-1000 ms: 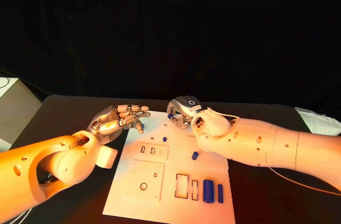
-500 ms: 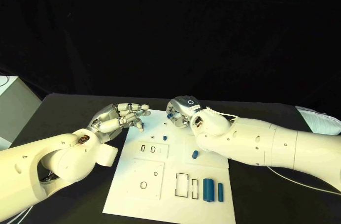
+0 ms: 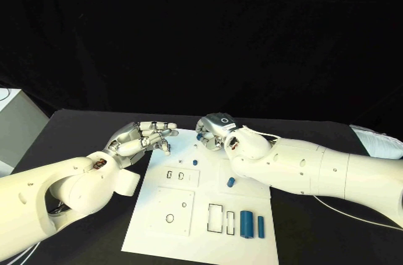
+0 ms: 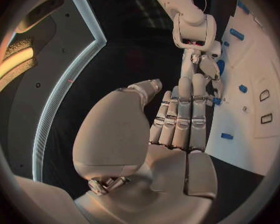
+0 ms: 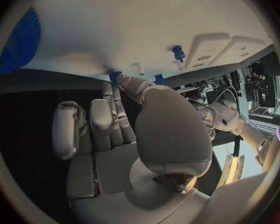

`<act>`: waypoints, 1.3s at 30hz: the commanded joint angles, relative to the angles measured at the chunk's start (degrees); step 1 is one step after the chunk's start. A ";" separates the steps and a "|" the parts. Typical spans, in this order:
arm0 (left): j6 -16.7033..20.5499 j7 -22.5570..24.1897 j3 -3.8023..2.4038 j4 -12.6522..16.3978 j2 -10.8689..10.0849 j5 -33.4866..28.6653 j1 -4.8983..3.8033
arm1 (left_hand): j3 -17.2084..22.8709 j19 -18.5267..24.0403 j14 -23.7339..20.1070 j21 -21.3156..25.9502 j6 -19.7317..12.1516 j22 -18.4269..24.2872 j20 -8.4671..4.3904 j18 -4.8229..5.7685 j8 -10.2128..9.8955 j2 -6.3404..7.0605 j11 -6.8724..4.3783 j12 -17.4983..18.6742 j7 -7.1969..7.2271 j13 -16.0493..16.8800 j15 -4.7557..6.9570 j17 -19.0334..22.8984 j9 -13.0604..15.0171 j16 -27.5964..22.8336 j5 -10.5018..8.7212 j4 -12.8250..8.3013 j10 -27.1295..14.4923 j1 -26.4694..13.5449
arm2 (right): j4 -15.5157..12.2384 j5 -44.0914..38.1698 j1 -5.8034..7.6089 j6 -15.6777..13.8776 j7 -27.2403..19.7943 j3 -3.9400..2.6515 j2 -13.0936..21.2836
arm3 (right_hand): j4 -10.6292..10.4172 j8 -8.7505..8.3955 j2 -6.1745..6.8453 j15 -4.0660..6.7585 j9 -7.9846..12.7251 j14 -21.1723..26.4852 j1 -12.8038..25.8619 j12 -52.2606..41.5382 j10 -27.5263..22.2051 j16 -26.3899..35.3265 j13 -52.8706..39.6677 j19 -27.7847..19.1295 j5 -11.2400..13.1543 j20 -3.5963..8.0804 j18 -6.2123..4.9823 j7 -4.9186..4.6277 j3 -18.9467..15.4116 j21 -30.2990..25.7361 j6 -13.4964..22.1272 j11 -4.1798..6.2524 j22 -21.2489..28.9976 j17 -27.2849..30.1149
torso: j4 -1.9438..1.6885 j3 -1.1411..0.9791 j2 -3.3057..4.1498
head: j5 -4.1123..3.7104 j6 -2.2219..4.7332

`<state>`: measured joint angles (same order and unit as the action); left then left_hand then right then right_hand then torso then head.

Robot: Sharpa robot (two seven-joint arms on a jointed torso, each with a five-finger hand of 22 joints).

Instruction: Assemble the parts on the task board

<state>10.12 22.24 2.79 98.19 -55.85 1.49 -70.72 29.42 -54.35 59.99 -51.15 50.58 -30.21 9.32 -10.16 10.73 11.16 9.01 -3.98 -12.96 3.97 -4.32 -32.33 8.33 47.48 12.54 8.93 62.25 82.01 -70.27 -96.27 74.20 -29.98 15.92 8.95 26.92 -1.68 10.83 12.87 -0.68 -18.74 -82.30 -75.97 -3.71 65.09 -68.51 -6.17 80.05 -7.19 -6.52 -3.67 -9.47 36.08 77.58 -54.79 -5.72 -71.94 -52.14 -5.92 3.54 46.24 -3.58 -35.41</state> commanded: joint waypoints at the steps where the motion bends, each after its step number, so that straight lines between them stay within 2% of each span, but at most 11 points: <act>1: -1.01 0.22 -0.05 0.08 0.08 -0.06 -0.08 | 0.45 0.21 -0.27 -0.19 -0.33 -0.06 0.02 -0.34 -0.32 -0.11 0.00 0.15 -0.25 0.00 0.03 0.06 0.07 0.40 -0.16 -0.02 -0.47 -0.15 | -0.12 0.22 0.00 0.99 -1.42 -0.01 0.26 | -0.34 -1.33 1.79 -0.48 0.26 1.01 0.60 0.04 -3.25 2.26 0.94 -2.48 0.35 -0.45 -1.42 -0.26 -1.03 -3.63 1.99 -0.52 4.32 3.43 | 0.04 -0.02 0.06 | 0.04 -0.01; 3: -1.00 0.21 -0.05 0.08 0.05 -0.06 -0.08 | 0.45 0.21 -0.27 -0.19 -0.33 -0.06 0.02 -0.34 -0.32 -0.11 0.00 0.15 -0.25 0.00 0.03 0.06 0.07 0.40 -0.16 -0.02 -0.47 -0.15 | -0.41 0.25 0.00 0.98 -1.47 -0.01 0.60 | -0.42 -2.31 1.97 -0.46 0.39 1.90 0.17 -0.20 -5.17 4.12 1.51 -3.99 -0.28 -0.40 -2.04 0.27 -3.21 -6.21 3.68 -0.38 7.24 5.98 | 0.05 -0.02 0.07 | 0.11 0.01; 7: -1.00 0.19 -0.05 0.11 -0.01 -0.06 -0.08 | 0.45 0.21 -0.27 -0.19 -0.33 -0.06 0.02 -0.34 -0.32 -0.11 0.00 0.15 -0.25 0.00 0.03 0.06 0.07 0.40 -0.16 -0.02 -0.47 -0.15 | -1.94 0.20 0.01 0.46 -1.31 0.00 2.05 | -2.13 -3.82 -0.72 -0.92 0.38 4.13 -5.39 -1.66 -10.49 8.62 2.31 -6.79 1.38 -0.89 -3.29 0.50 -15.91 -13.26 5.63 -1.10 14.41 12.39 | 0.04 -0.03 0.11 | 0.16 -0.02; 10: -1.01 0.19 -0.05 0.11 -0.09 -0.06 -0.08 | 0.45 0.21 -0.27 -0.19 -0.33 -0.06 0.02 -0.34 -0.32 -0.11 0.00 0.15 -0.25 0.00 0.03 0.06 0.07 0.40 -0.16 -0.02 -0.47 -0.15 | -3.75 0.18 0.01 -0.22 -1.14 0.00 3.72 | -4.20 -4.10 -1.11 -0.95 0.36 4.73 -7.70 -2.74 -11.49 9.88 2.29 -7.24 1.60 -0.89 -3.61 0.52 -19.30 -15.27 5.66 -1.17 16.19 14.22 | 0.03 -0.06 0.10 | 0.24 0.01; 19: -1.01 0.16 -0.04 0.17 -0.59 -0.06 -0.08 | 0.48 0.36 -0.32 -0.46 -0.39 -0.21 0.08 -0.35 -0.32 -0.10 0.03 0.10 -0.27 0.02 0.00 0.15 0.10 0.44 -0.18 -0.05 -0.56 -0.18 | -12.67 6.73 0.48 -5.25 -2.70 -0.23 13.15 | -7.12 -3.47 -1.61 -0.33 0.08 2.86 -9.01 -7.70 -4.88 8.04 1.61 -4.97 0.34 -0.07 -3.08 -0.53 -17.35 -13.80 3.07 -0.39 13.76 11.97 | 0.74 -0.41 0.00 | 0.05 0.55; 25: -1.05 0.16 -0.04 0.15 -0.87 -0.06 -0.08 | 0.48 0.36 -0.32 -0.46 -0.39 -0.21 0.08 -0.35 -0.32 -0.10 0.03 0.10 -0.27 0.02 0.00 0.15 0.10 0.44 -0.18 -0.05 -0.56 -0.18 | -17.43 16.05 1.17 -4.23 -5.95 -0.49 20.22 | -8.48 -3.07 0.90 1.44 0.06 -0.05 -8.44 -14.90 8.26 2.56 -1.97 -1.01 0.17 1.05 -1.64 0.54 -13.88 -7.68 0.62 2.01 6.28 4.10 | 1.28 -0.82 -0.10 | -0.27 0.78; 28: -1.07 0.18 -0.04 0.10 -0.92 -0.06 -0.07 | 0.48 0.36 -0.32 -0.46 -0.39 -0.21 0.08 -0.35 -0.32 -0.10 0.03 0.10 -0.27 0.02 0.00 0.15 0.10 0.44 -0.18 -0.05 -0.56 -0.18 | -18.06 19.73 1.45 -2.04 -7.24 -0.54 22.58 | -9.46 -3.11 2.16 2.40 -0.04 -1.33 -6.90 -28.96 7.10 -1.57 -15.20 1.07 -1.88 2.24 -0.66 1.30 -15.96 -3.73 0.88 2.79 1.46 -1.79 | 1.51 -1.03 -0.13 | -0.42 0.86; 29: -1.09 0.18 -0.04 0.09 -0.91 -0.06 -0.07 | 0.48 0.36 -0.32 -0.46 -0.39 -0.21 0.08 -0.35 -0.32 -0.10 0.03 0.10 -0.27 0.02 0.00 0.15 0.10 0.44 -0.18 -0.05 -0.56 -0.18 | -18.03 20.60 1.51 -1.32 -7.45 -0.55 23.14 | -9.62 -3.15 2.62 2.49 -0.09 -2.90 -6.40 -48.13 11.61 -6.10 -36.04 2.71 -3.60 2.02 0.18 1.46 -17.69 -0.62 1.28 2.94 -2.26 -8.93 | 1.57 -1.06 -0.11 | -0.39 0.92; 30: -1.11 0.19 -0.04 0.07 -0.90 -0.06 -0.07 | 0.48 0.36 -0.32 -0.46 -0.39 -0.21 0.08 -0.35 -0.32 -0.10 0.03 0.10 -0.27 0.02 0.00 0.15 0.10 0.44 -0.18 -0.05 -0.56 -0.18 | -17.89 21.26 1.55 -0.64 -7.55 -0.56 23.57 | -10.50 -3.05 1.78 1.89 -0.23 -3.75 -5.87 -64.63 13.11 -9.95 -54.84 3.88 -3.93 2.10 0.76 1.10 -19.69 1.86 1.84 2.50 -5.25 -15.07 | 1.59 -1.10 -0.11 | -0.36 0.94; 31: -1.12 0.19 -0.04 0.06 -0.89 -0.06 -0.07 | 0.48 0.36 -0.32 -0.46 -0.39 -0.21 0.08 -0.35 -0.32 -0.10 0.03 0.10 -0.27 0.02 0.00 0.15 0.10 0.44 -0.18 -0.05 -0.56 -0.18 | -17.78 21.59 1.58 -0.27 -7.56 -0.56 23.78 | -11.51 -2.59 1.13 1.54 -0.46 -4.38 -5.84 -73.74 14.68 -12.97 -65.96 5.07 -4.64 1.45 1.34 0.75 -21.15 4.34 2.11 1.98 -8.28 -20.08 | 1.63 -1.16 -0.10 | -0.30 0.96; 39: -1.33 0.17 -0.04 -0.13 -0.69 -0.06 -0.06 | 0.48 0.36 -0.32 -0.46 -0.39 -0.21 0.08 -0.35 -0.32 -0.10 0.03 0.10 -0.27 0.02 0.00 0.15 0.10 0.44 -0.18 -0.05 -0.56 -0.18 | -15.70 22.31 1.64 3.91 -5.57 -0.57 23.72 | -13.98 -1.68 0.46 0.45 -0.75 -6.12 -6.86 -82.29 20.26 -18.41 -77.90 8.08 -5.24 0.40 2.81 -0.01 -24.95 9.72 3.68 1.10 -14.82 -30.42 | 1.40 -1.04 0.00 | -0.48 0.80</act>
<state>9.96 22.10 2.79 98.00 -56.69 1.49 -70.74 29.58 -54.35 59.99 -51.42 50.58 -30.36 9.32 -10.16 10.73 11.16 9.01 -3.98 -12.96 3.97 -4.32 -32.23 8.37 47.71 12.54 8.77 62.25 82.01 -86.14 -75.76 75.84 -29.90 10.46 8.41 50.86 -15.79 8.86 13.68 0.20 -19.44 -84.02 -82.68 -85.96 83.83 -86.89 -74.95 84.10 -12.20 -5.68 -1.67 -9.50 11.25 87.21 -51.27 -4.46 -74.95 -74.97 -4.43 2.43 46.19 -4.03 -34.56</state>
